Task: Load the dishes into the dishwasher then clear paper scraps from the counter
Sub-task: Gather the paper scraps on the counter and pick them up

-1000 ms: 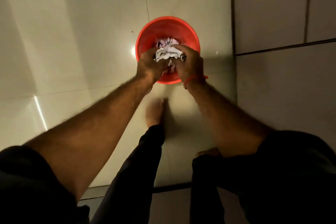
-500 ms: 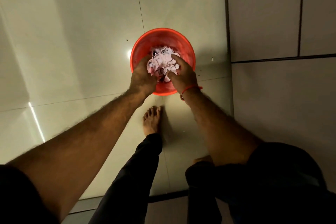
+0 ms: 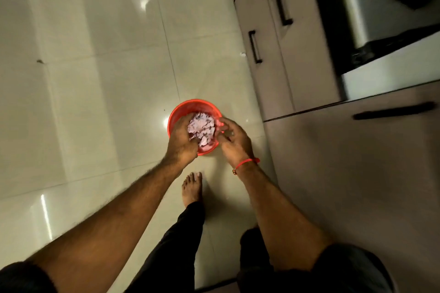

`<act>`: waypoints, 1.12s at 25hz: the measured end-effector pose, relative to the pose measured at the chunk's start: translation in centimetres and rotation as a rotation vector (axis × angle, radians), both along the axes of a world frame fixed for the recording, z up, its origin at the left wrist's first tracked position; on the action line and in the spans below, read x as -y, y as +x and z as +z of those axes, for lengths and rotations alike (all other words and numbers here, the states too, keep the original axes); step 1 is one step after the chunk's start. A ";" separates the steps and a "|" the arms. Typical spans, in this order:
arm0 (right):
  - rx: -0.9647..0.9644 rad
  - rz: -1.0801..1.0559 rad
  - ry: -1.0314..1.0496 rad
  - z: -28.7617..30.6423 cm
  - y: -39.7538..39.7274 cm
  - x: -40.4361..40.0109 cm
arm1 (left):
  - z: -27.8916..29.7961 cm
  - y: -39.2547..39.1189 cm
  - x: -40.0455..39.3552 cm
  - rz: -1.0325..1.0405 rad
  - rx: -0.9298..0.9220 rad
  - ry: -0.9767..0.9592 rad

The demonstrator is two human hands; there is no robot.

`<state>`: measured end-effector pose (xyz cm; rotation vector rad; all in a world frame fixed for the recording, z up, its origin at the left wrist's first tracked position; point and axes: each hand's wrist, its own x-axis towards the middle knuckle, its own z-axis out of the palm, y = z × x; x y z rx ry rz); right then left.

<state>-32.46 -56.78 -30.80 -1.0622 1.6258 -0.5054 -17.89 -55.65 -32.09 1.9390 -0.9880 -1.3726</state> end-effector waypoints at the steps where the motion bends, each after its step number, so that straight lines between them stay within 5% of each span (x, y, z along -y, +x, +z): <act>1: 0.007 -0.008 -0.021 2.1 -0.7 -0.2 | 1.1 -0.4 -0.4 -0.016 -0.005 -0.016; 9: 0.015 -0.073 -0.172 21.4 -9.2 -3.8 | 19.4 -6.2 -1.9 -0.226 0.179 -0.158; 15: -0.124 -0.163 -0.393 31.2 -18.2 -9.7 | 28.8 -15.3 -3.8 -0.528 0.025 -0.345; 28: -0.178 -0.917 -0.497 35.2 -37.4 -22.9 | 37.2 -38.8 -9.3 -1.151 -0.137 -0.450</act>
